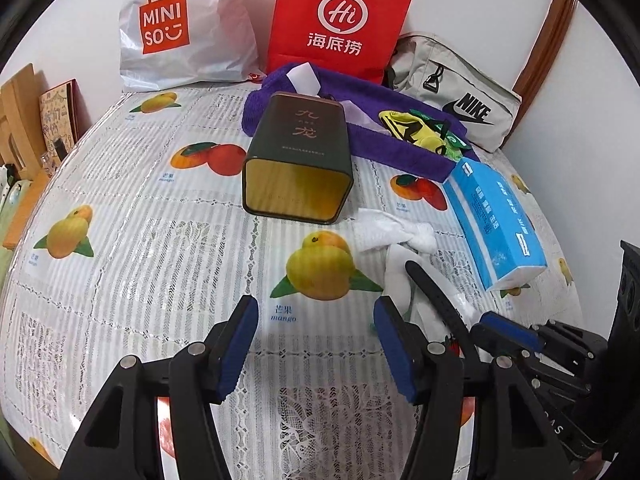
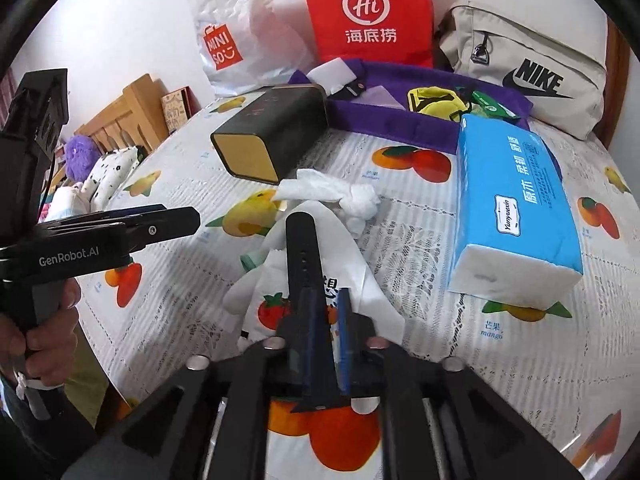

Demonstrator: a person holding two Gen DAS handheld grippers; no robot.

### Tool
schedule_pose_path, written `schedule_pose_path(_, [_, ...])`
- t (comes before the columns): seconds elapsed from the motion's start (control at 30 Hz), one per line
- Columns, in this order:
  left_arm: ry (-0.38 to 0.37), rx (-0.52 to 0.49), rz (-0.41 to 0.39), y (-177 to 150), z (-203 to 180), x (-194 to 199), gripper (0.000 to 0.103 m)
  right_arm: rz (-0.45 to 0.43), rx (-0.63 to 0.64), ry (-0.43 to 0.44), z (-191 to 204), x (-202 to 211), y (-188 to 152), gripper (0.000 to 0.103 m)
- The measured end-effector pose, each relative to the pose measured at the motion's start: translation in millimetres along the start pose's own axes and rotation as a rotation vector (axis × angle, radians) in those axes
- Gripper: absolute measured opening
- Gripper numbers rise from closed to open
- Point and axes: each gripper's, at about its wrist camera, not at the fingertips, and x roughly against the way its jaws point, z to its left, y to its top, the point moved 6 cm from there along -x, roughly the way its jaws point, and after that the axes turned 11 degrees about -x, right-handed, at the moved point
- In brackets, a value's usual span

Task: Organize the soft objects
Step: 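Move the right tool to the second black strap on the glove and grasp it, then grasp the white printed snack bag with the left tool while the right tool holds the strap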

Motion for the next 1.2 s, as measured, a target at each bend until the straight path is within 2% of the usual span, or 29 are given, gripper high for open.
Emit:
schedule_pose_path(0.07, [-0.003, 0.002, 0.005, -1, 0, -2, 0.058, -0.004, 0.01, 0.001, 1, -1, 0, 0.031])
schedule_pose_path(0.13, [-0.006, 0.0, 0.01, -2, -2, -4, 0.058, 0.0, 0.022, 0.005, 3, -5, 0, 0.036])
schedule_pose_path(0.3, [-0.008, -0.004, 0.021, -4, -4, -8, 0.058, 0.027, 0.056, 0.016, 10, -19, -5, 0.036])
schedule_pose_path(0.37, [-0.01, -0.005, 0.027, -5, -3, -10, 0.058, 0.015, 0.09, 0.008, 13, -23, -6, 0.034])
schedule_pose_path(0.43, [-0.007, -0.006, 0.033, -6, -4, -12, 0.058, 0.008, 0.113, 0.005, 16, -25, -6, 0.021])
schedule_pose_path(0.47, [-0.008, -0.006, 0.035, -6, -4, -13, 0.058, 0.004, 0.121, 0.005, 17, -23, -5, 0.02])
schedule_pose_path(0.63, [-0.008, -0.005, 0.037, -8, -4, -12, 0.058, -0.022, 0.118, 0.025, 20, -10, 0, 0.02])
schedule_pose_path(0.87, [-0.032, -0.021, 0.03, -9, -11, -8, 0.058, -0.077, 0.089, 0.005, 10, 18, 5, 0.02])
schedule_pose_path(0.97, [-0.069, -0.044, 0.02, -5, -24, -6, 0.062, -0.095, 0.07, -0.015, -1, 32, 2, 0.02])
schedule_pose_path(1.2, [-0.132, -0.155, 0.034, -1, -73, -16, 0.062, -0.097, 0.006, -0.079, -38, 49, -16, 0.02])
